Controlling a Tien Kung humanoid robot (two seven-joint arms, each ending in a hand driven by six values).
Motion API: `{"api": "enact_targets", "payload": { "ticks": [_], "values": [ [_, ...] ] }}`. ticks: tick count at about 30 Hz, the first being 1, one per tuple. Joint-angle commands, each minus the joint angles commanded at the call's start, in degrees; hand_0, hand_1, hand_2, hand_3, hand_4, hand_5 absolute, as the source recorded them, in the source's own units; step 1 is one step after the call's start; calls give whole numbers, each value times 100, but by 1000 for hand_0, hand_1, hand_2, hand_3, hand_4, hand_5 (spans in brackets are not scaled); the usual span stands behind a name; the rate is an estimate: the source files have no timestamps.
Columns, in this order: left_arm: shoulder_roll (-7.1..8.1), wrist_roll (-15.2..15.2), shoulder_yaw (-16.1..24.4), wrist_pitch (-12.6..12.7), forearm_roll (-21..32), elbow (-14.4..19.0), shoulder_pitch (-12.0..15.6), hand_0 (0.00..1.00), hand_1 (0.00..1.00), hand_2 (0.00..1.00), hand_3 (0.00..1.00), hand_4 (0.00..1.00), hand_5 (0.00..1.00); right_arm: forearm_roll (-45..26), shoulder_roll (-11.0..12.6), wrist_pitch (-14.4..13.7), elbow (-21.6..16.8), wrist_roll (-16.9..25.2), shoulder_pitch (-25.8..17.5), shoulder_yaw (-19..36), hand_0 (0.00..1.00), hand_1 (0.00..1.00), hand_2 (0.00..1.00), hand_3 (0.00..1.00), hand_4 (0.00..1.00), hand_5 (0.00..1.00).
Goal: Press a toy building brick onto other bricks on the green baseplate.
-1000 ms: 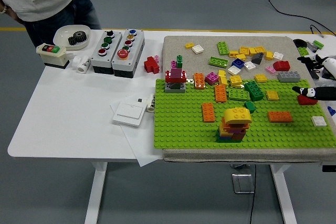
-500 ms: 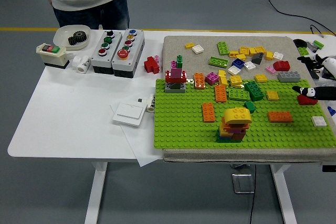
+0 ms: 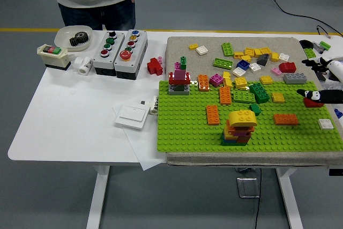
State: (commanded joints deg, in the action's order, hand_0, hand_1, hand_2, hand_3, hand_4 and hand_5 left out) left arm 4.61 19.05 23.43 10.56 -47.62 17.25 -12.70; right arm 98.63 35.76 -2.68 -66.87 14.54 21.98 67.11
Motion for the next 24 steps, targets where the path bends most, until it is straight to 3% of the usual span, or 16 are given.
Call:
{"api": "enact_targets", "payload": {
  "ticks": [24],
  "values": [
    [0,-7,-23,8,49,1,-10,757,767,723,585,645,663,-33,21,-54,9,-26,93,-8,731,742,785,819,868,403]
  ]
}}
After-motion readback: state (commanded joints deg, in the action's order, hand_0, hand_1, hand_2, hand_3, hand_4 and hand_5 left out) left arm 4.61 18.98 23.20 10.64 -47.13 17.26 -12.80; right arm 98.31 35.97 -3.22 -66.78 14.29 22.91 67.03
